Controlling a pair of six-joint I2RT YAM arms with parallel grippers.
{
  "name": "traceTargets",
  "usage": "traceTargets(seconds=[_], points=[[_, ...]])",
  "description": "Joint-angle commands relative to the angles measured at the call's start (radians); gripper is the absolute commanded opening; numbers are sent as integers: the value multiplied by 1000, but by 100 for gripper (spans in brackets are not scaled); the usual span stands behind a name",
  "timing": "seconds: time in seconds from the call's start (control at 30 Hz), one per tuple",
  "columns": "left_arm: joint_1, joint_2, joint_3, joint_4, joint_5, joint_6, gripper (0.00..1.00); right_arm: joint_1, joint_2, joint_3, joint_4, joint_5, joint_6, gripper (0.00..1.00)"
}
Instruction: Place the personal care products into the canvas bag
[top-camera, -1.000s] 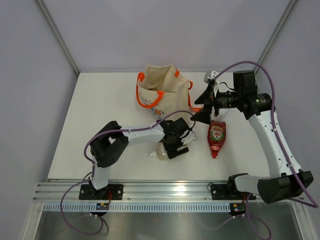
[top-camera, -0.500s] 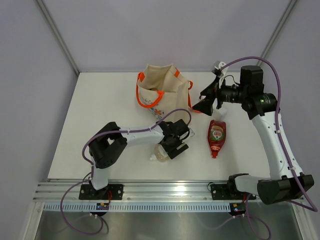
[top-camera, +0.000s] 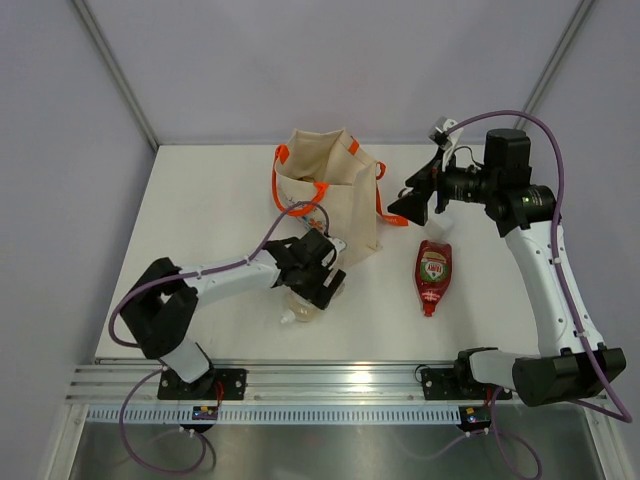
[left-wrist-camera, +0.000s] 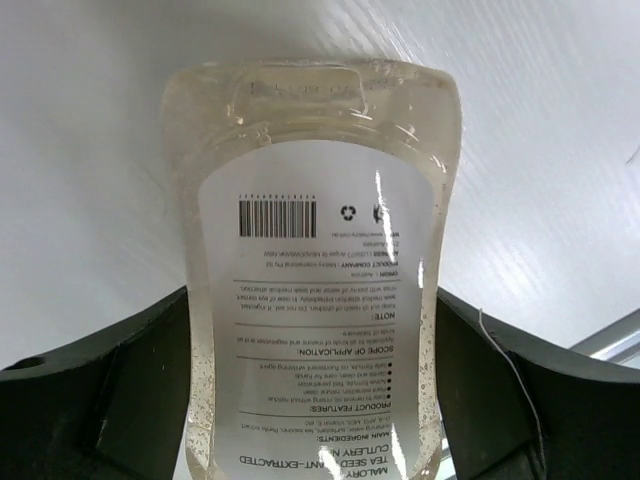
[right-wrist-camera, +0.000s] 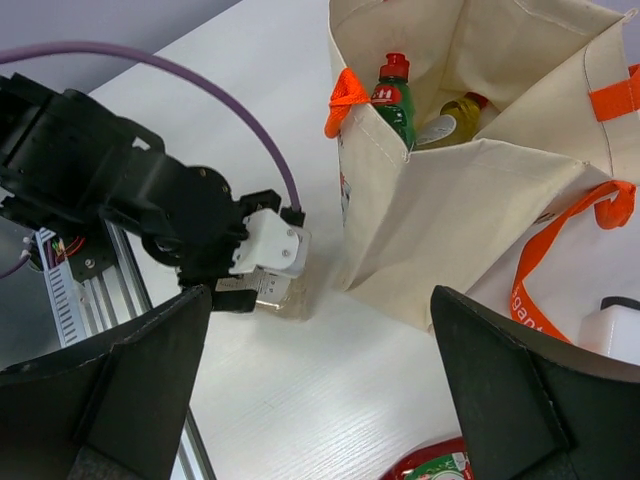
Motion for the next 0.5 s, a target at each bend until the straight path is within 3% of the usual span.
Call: traceTargets(seconds=[0.0, 0.23, 0.47], points=[[44, -113, -43, 185, 137, -104, 0, -12, 1, -1, 42, -24, 24, 99], [135, -266, -186, 389, 332, -200, 0, -13, -2, -32, 42, -33, 36, 99], [247, -340, -252, 482, 571, -298, 0, -15, 12, -55, 44, -70, 60, 99]])
